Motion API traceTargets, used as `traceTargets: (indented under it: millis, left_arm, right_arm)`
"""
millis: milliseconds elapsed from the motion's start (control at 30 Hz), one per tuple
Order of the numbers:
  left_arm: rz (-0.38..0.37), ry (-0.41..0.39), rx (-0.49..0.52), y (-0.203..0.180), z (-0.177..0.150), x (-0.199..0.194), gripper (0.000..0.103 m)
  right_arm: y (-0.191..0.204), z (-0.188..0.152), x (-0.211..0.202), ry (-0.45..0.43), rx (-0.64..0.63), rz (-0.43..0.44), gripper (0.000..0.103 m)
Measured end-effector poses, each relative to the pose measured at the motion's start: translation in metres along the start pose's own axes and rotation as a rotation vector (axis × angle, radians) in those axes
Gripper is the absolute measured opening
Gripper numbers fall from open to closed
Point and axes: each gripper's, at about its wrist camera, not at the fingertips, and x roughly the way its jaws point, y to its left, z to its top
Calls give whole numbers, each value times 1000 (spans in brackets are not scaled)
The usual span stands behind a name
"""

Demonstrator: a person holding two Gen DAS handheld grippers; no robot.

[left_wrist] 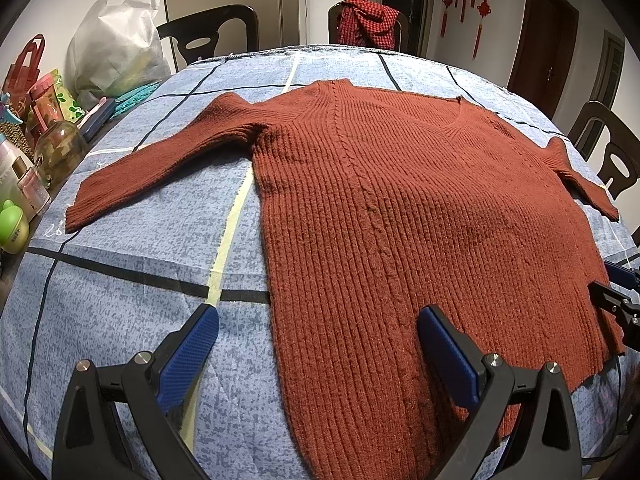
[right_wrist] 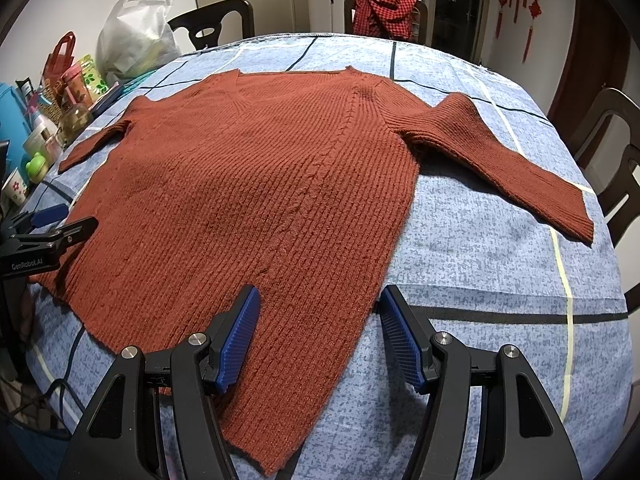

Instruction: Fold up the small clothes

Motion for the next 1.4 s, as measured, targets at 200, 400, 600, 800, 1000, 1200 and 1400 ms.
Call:
traceTargets:
  millis: [200,400,600,800,1000,1200,1400]
  left_arm:
    - [-1,0,1,0,0,0,102]
    - [0,0,0,0,0,0,102]
    - [1,0,2,0,0,0,102]
    - [2,-1,4,0,1,-1,102]
    - [3,3,3,0,2,-1,102]
    - [10,6,4,-3,3,-2,100]
    - [7,-9,7,-5,3,-8,100]
  right_arm:
    - [0,0,0,-2,2,-2,63]
    - [0,0,0,-2,1,-1,63]
    - [0,0,0,-2,-2,2,63]
    - [-1,1,-1,1,2,7,63]
    - [-3,2,-1,3,4,11,63]
    - [-2,3,-2,5,5,17,63]
    - [1,4,-7,-7,-5,36,63]
